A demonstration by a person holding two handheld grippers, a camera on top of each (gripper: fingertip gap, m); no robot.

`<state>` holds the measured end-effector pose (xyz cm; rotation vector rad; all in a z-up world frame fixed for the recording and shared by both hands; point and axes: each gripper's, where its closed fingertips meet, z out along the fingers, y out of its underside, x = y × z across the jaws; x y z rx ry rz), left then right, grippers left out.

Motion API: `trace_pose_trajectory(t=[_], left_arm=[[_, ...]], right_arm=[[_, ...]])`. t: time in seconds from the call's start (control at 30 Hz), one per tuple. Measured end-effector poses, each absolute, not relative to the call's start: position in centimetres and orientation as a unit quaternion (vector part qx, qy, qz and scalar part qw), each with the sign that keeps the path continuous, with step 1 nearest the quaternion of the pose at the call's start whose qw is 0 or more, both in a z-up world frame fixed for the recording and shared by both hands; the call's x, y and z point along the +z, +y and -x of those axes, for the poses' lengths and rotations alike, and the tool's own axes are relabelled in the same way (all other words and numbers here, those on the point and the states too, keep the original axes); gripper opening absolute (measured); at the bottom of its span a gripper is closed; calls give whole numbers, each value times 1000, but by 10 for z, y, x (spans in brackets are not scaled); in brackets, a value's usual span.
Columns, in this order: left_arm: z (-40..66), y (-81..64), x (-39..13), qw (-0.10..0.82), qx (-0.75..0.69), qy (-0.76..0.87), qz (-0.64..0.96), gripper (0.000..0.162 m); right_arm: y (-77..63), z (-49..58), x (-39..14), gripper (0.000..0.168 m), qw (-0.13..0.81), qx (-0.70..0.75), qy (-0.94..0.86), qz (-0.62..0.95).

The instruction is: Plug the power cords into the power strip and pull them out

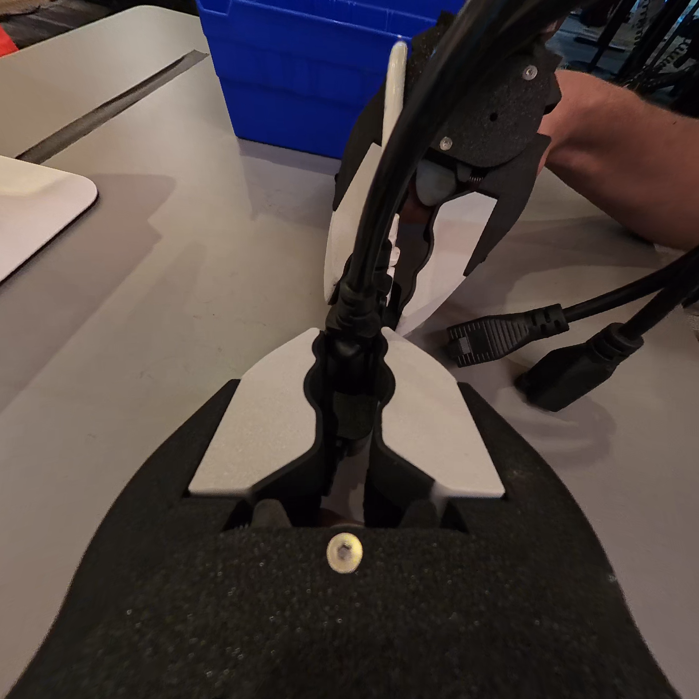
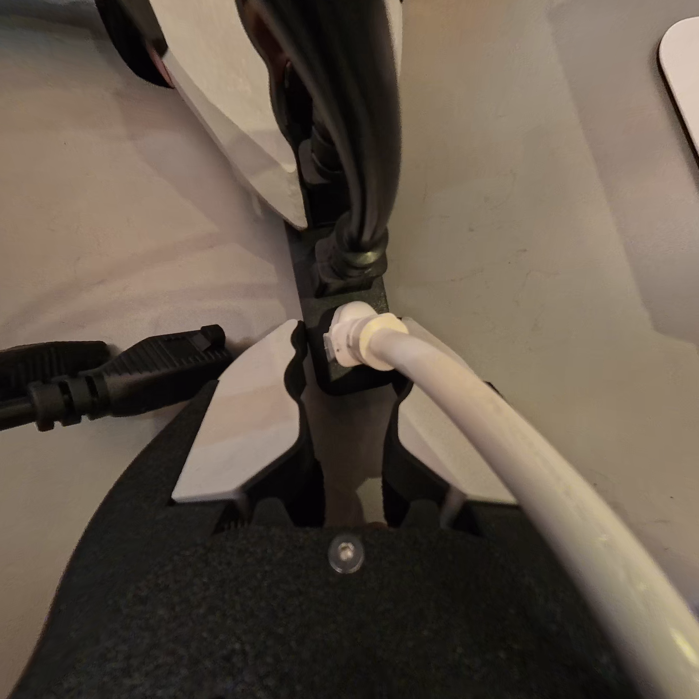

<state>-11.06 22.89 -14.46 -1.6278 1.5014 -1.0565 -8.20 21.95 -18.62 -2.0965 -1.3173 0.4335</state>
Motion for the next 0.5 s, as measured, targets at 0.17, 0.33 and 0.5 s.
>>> trace_pose_trajectory(t=[0.17,0.33,0.5], left_arm=[[111,230,-140,335,-426,564,623,19],[111,229,-141,320,-436,560,627,22],[107,223,-150,310,-407,552,658,28]], right_arm=[[220,83,-186,41,310,172,-495,793],[221,82,-186,48,312,174,-493,793],[223,73,-187,45,302,126,-534,779]])
